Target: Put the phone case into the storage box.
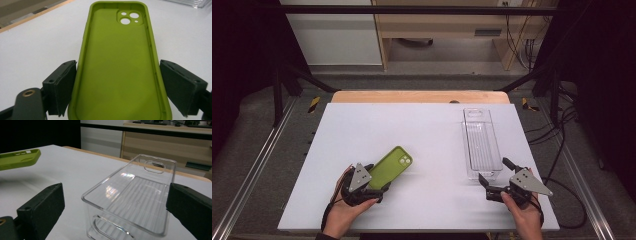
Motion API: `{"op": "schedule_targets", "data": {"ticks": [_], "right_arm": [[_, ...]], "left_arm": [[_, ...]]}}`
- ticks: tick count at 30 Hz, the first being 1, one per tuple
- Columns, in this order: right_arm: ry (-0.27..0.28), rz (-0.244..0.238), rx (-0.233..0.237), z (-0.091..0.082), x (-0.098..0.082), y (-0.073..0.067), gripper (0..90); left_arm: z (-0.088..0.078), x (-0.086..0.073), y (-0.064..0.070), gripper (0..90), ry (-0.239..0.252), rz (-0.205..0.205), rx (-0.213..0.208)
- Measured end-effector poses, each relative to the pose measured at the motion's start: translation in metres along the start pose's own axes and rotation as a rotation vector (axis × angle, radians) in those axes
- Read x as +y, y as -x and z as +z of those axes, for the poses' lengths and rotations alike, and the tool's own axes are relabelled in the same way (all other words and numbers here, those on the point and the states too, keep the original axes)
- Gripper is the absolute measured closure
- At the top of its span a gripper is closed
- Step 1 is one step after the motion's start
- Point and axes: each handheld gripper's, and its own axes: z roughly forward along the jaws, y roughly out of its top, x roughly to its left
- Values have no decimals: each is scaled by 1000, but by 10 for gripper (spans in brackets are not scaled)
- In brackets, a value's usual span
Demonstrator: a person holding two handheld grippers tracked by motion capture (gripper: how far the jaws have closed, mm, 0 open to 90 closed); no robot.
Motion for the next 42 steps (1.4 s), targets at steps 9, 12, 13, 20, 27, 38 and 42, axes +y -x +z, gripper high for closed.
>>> {"op": "schedule_targets", "data": {"ticks": [9, 12, 13, 20, 27, 38, 42], "right_arm": [[6, 5, 28, 8, 9, -22, 25], [3, 15, 45, 13, 11, -32, 26], [-2, 17, 51, 16, 12, -35, 27], [-30, 2, 137, 38, 26, -69, 33], [-66, -38, 237, 78, 48, -101, 42], [-120, 71, 257, 117, 45, -112, 58], [-128, 83, 256, 112, 36, -113, 63]], "left_arm": [[0, 1, 4, 160, 14, 11, 8], [0, 2, 4, 160, 16, 15, 14], [0, 2, 5, 160, 18, 16, 18], [0, 2, 7, 160, 15, 29, 27], [-1, 3, 7, 160, 21, 41, 39], [-1, 4, 12, 160, 25, 76, 73], [-1, 6, 14, 160, 31, 90, 73]]}}
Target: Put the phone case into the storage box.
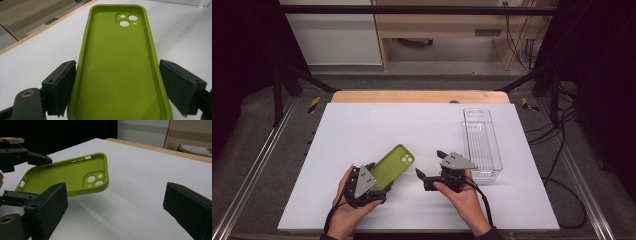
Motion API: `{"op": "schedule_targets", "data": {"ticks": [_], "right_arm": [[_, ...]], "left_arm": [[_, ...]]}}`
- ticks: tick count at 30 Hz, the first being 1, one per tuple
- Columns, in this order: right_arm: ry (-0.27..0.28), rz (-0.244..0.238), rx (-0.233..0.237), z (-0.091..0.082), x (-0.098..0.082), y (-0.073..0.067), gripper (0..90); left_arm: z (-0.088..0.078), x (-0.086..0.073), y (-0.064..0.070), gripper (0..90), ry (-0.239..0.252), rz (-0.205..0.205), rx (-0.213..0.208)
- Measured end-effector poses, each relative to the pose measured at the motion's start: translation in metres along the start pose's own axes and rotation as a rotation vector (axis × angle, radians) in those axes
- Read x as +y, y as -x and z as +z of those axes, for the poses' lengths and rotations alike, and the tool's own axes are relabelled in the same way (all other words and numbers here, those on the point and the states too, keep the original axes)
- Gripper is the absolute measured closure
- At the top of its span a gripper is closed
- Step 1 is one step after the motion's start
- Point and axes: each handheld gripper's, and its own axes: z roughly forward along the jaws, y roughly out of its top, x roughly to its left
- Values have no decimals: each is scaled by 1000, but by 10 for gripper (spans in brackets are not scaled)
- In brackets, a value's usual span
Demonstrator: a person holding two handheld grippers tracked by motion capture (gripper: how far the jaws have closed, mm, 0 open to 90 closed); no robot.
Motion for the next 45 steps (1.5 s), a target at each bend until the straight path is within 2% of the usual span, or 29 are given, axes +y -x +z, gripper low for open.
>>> {"op": "schedule_targets", "data": {"ticks": [5, 9, 16, 27, 35, 45], "right_arm": [[-15, 34, 11, -1, -11, 0, 62], [4, 70, 37, -4, -11, -1, 73], [6, 102, 48, -3, -11, -2, 97], [7, 117, 60, -2, -12, -5, 134], [18, 146, 78, -3, -11, -4, 159], [23, 181, 109, -2, -12, -3, 186]], "left_arm": [[0, 3, 5, 160, 10, 8, 12], [-1, 4, 9, 160, 14, 31, 20], [-1, 6, 14, 160, 22, 55, 27], [-2, 10, 20, 160, 38, 90, 30], [-4, 13, 26, 160, 57, 112, 40], [-6, 18, 35, 160, 85, 145, 32]]}}
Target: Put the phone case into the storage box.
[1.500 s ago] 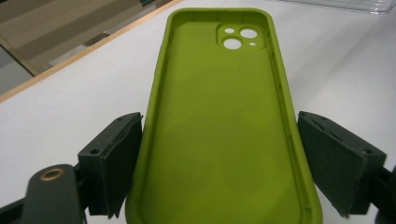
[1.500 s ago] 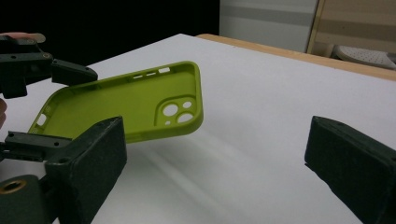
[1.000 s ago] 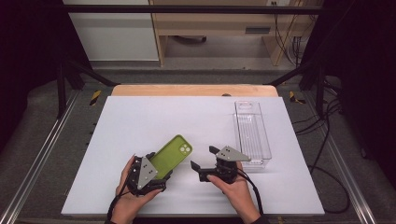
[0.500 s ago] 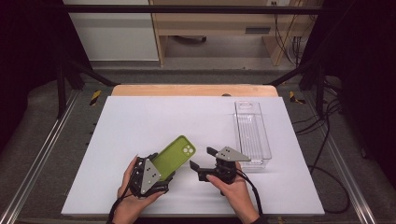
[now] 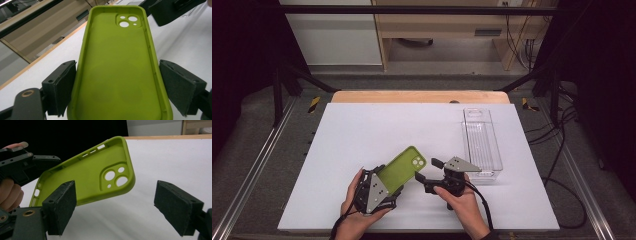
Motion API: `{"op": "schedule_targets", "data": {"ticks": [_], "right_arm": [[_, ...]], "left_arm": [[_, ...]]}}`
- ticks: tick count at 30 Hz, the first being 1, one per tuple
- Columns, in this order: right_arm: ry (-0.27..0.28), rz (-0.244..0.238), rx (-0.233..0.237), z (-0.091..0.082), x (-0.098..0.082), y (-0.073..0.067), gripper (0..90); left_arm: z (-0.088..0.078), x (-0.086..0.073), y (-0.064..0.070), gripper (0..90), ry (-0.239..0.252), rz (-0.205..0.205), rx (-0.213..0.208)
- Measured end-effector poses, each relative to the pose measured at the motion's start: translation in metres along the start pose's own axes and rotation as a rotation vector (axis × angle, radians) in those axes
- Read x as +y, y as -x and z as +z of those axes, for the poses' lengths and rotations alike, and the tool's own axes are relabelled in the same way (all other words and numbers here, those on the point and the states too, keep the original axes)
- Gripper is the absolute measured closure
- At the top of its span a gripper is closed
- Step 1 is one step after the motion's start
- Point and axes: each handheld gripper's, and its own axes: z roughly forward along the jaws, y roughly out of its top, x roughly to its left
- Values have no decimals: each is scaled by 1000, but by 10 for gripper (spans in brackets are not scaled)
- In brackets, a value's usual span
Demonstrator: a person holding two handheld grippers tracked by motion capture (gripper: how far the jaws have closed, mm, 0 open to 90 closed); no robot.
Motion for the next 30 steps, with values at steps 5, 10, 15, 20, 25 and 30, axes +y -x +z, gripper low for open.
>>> {"op": "schedule_targets", "data": {"ticks": [5, 10, 15, 20, 25, 30], "right_arm": [[6, 27, 13, 0, 0, 2, 191], [26, 45, 29, 0, 0, 4, 241], [33, 69, 58, -2, 0, 6, 298], [30, 104, 92, -2, 0, 8, 370], [32, 110, 103, -2, 0, 9, 438], [42, 114, 102, -3, 1, 8, 524]], "left_arm": [[0, 4, 6, 160, 20, 12, -10], [-2, 7, 9, 160, 39, 21, -14], [-1, 7, 11, 160, 51, 23, -16], [-1, 7, 12, 160, 59, 33, -12], [0, 7, 12, 160, 58, 31, -12], [4, 4, 11, 159, 28, 19, -13]]}}
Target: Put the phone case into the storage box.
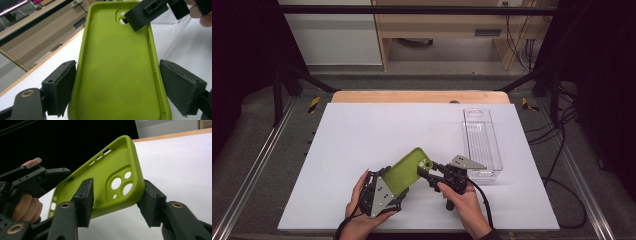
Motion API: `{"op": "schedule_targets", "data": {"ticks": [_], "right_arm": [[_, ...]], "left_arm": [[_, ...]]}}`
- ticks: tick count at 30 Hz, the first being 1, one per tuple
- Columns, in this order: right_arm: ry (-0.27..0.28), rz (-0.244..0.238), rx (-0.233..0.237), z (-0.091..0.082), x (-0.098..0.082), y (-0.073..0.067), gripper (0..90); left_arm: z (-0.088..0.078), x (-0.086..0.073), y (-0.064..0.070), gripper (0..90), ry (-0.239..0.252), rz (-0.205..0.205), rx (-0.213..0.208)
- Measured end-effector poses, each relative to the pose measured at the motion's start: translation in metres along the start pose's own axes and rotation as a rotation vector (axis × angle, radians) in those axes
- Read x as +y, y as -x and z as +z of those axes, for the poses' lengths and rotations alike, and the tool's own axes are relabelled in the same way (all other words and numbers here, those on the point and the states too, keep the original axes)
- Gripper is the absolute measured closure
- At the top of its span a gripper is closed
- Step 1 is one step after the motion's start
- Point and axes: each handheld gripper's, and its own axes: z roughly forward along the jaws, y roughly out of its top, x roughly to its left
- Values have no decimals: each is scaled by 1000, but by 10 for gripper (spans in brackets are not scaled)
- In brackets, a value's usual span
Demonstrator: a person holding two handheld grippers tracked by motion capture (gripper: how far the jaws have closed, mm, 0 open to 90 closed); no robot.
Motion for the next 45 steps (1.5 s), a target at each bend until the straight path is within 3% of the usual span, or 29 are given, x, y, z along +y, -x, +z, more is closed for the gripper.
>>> {"op": "schedule_targets", "data": {"ticks": [8, 15, 22, 25, 30, 36, 45], "right_arm": [[31, 17, 5, -3, 5, -4, 627], [23, 9, -20, 2, 13, -10, 670], [15, 8, -61, 16, 27, -21, 713], [8, -13, -85, 26, 37, -29, 723], [-4, -28, -103, 39, 44, -36, 729], [-15, -50, -119, 47, 47, -41, 729], [-47, -57, -135, 57, 50, -38, 724]], "left_arm": [[2, -1, -1, 158, -17, 7, 18], [5, -3, -5, 158, -22, -19, 36], [6, -8, -14, 158, -30, -91, 61], [5, -10, -20, 158, -22, -129, 79], [3, -13, -26, 158, -31, -157, 105], [2, -15, -29, 159, -41, -168, 127], [4, -17, -30, 159, -69, -162, 152]]}}
